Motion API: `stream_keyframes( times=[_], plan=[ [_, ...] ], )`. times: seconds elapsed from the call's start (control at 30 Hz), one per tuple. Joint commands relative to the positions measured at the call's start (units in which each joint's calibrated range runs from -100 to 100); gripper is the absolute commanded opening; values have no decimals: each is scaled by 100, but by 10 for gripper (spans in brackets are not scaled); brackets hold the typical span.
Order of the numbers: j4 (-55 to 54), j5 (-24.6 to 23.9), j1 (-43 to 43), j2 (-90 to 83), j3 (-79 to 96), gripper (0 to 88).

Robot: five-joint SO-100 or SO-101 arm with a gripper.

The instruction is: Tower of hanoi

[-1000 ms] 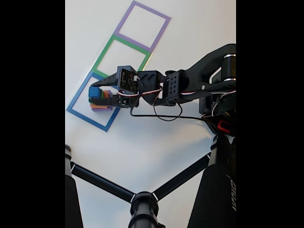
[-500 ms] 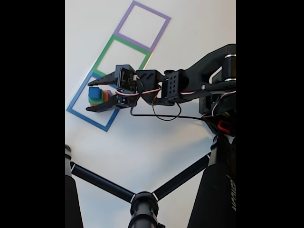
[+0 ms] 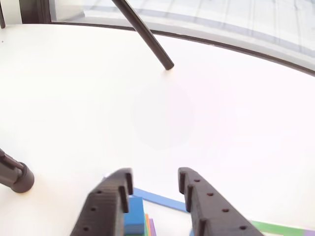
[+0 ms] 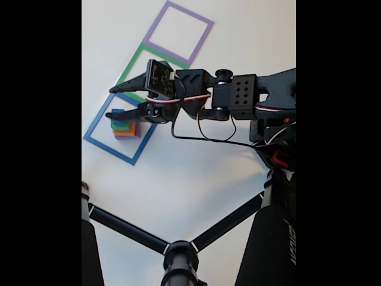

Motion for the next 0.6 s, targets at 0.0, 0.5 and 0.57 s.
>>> stream_keyframes(
  times=[0.0, 0.5, 0.57],
  plan=[
    [1990, -72, 378, -1084, -750, 2],
    [7958, -494, 1480, -1456, -5440, 2],
    [8241, -393, 1672, -1448, -5686, 2]
  ],
)
